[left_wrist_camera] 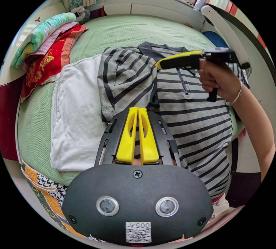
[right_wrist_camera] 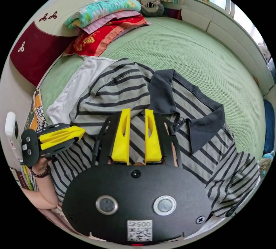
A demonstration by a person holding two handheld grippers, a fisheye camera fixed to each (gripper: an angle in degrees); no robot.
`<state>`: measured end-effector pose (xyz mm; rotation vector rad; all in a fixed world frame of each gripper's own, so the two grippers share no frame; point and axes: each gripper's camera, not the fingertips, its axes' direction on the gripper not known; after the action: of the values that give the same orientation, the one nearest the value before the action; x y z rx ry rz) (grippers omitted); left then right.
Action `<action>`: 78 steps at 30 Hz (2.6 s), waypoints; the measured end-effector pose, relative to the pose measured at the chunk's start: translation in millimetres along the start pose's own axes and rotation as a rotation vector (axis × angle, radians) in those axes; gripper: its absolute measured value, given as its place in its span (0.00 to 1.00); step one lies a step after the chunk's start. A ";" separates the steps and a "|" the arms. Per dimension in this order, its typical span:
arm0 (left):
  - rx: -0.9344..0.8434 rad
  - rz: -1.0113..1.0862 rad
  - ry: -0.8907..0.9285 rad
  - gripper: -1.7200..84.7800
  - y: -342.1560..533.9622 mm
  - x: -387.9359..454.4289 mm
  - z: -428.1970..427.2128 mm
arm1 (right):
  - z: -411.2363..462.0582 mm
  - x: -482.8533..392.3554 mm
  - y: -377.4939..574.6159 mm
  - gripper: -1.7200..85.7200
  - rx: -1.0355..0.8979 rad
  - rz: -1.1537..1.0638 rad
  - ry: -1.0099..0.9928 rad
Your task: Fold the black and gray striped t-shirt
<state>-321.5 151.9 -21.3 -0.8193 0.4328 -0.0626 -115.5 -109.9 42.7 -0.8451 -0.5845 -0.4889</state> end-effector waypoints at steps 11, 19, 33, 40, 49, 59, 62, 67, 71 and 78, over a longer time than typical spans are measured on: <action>0.009 0.141 -0.022 0.01 -17.3 81.9 -1.2 | -38.5 -2.5 172.0 0.11 -0.031 0.103 0.215; 0.016 0.205 0.042 0.01 -20.1 122.1 7.2 | -115.1 52.9 249.5 0.13 0.068 0.312 0.393; 0.007 0.222 0.079 0.01 -44.2 131.8 20.9 | -145.4 195.6 291.7 0.11 0.154 0.802 0.320; -0.011 0.178 0.100 0.01 -48.0 121.5 27.8 | -161.4 169.3 263.0 0.00 0.222 0.685 0.368; -0.012 0.139 0.101 0.01 -47.3 110.8 28.2 | -107.3 73.4 131.5 0.04 0.068 0.291 0.165; -0.004 0.119 0.119 0.01 -53.1 95.8 25.7 | -51.2 112.7 169.4 0.12 -0.111 0.384 0.213; -0.009 0.103 0.129 0.01 -55.0 91.5 26.7 | -31.9 131.1 185.1 0.13 -0.154 0.455 0.197; -0.020 0.102 0.120 0.01 -56.6 91.3 29.3 | 4.7 142.6 188.8 0.12 -0.241 0.487 0.225; -0.029 0.114 0.096 0.01 -58.5 91.4 30.2 | -3.6 151.0 194.7 0.04 -0.231 0.449 0.262; -0.053 0.091 0.103 0.01 -63.2 81.7 34.3 | -11.8 192.7 207.2 0.04 -0.298 0.530 0.157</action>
<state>-226.4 114.5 16.2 -0.8501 0.5709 -0.0089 157.1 -33.2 48.9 -1.1870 -0.1278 -0.1529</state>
